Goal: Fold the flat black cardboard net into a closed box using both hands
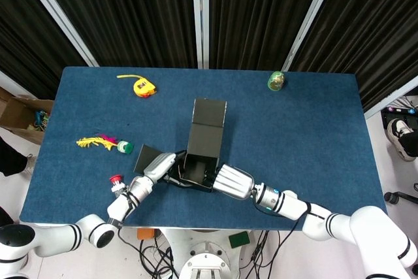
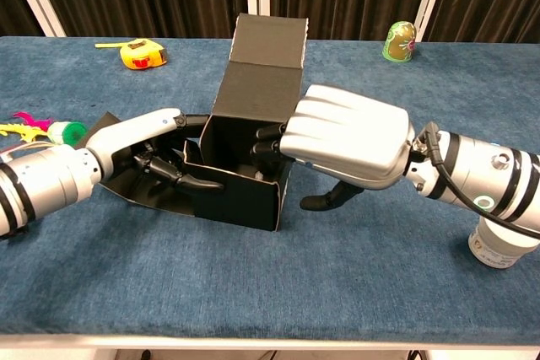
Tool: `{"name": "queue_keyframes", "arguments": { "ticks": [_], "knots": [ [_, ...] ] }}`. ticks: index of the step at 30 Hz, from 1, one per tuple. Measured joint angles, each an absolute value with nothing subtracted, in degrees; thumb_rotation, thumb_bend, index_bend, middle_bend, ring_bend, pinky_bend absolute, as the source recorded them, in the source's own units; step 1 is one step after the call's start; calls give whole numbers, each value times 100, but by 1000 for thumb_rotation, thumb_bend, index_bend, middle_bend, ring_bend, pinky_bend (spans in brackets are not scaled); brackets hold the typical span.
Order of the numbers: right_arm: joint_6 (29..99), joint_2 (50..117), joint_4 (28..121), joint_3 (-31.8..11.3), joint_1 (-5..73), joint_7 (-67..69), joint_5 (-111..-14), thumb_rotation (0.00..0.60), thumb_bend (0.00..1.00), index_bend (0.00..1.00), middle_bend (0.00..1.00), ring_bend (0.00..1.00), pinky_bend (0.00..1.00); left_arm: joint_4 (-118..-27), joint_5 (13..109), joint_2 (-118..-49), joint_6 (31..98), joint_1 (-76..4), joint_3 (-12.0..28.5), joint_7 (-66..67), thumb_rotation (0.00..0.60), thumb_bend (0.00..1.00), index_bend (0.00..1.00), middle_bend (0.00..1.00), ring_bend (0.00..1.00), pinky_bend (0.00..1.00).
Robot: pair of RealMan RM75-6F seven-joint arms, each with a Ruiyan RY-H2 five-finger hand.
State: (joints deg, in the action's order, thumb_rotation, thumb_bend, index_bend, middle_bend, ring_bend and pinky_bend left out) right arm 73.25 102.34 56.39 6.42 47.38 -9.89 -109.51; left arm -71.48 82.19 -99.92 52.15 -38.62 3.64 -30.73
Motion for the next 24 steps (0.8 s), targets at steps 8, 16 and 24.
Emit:
{"name": "queue_keyframes", "arguments": {
  "ticks": [8,16,24],
  "knots": [
    [6992,10100,5923,621,4845,-1095,-10915,600,176,643,595,832,1000,-7164,8218,-9998,5240,-3854,389,-3051,458,0,436,434,510,803],
    [6603,9901,6215,601,5021,-1295,-10925,600,189,868,754,848,1000,-7127,8155,-10033,5252,-3827,435,-3086,461,0,454,452,525,804],
    [6261,9694,6552,520,5176,-1504,-10854,600,226,1000,944,868,1000,-7100,8168,-10044,5251,-3813,424,-3083,455,2,469,461,526,804]
  ]
}}
